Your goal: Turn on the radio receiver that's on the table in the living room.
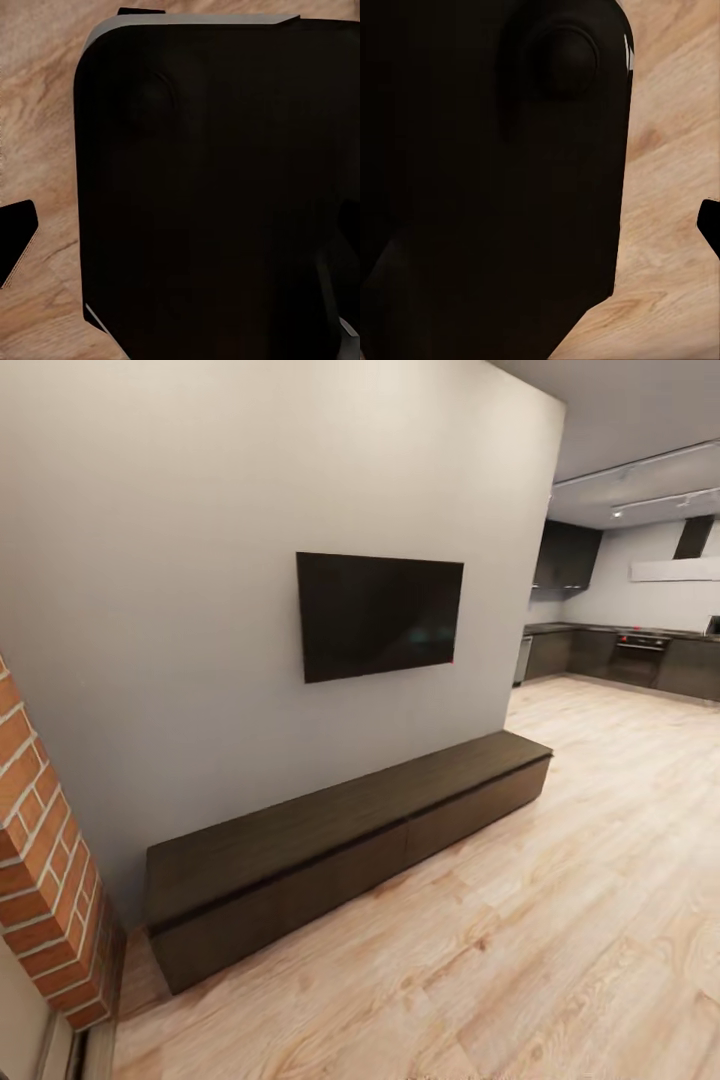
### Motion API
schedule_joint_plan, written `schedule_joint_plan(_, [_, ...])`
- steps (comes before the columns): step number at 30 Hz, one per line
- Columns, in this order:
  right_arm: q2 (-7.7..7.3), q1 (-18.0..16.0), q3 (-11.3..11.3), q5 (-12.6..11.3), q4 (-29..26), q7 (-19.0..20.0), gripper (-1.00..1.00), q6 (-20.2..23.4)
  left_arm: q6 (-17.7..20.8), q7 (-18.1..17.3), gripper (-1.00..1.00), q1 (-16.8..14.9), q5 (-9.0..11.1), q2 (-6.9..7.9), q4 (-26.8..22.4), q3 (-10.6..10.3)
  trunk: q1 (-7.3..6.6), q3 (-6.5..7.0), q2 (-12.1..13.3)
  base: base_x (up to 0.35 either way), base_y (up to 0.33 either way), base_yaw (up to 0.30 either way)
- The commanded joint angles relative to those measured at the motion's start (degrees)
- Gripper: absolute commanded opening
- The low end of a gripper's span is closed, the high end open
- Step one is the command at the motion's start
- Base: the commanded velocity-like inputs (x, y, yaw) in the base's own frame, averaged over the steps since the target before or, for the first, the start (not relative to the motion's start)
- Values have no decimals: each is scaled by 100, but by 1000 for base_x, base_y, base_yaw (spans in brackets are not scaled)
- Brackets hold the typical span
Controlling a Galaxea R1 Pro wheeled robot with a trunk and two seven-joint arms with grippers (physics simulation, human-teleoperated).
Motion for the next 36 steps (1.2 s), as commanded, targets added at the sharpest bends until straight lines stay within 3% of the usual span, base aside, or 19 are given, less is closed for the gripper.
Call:
schedule_joint_plan(1, [0,0,0,0,0,0,100,0,0,0,100,0,0,1,0,0,0,0,0,0,0,-283])
schedule_joint_plan(36, [0,0,0,0,0,0,100,-9,0,0,100,0,0,7,2,0,0,0,0,0,0,-283])
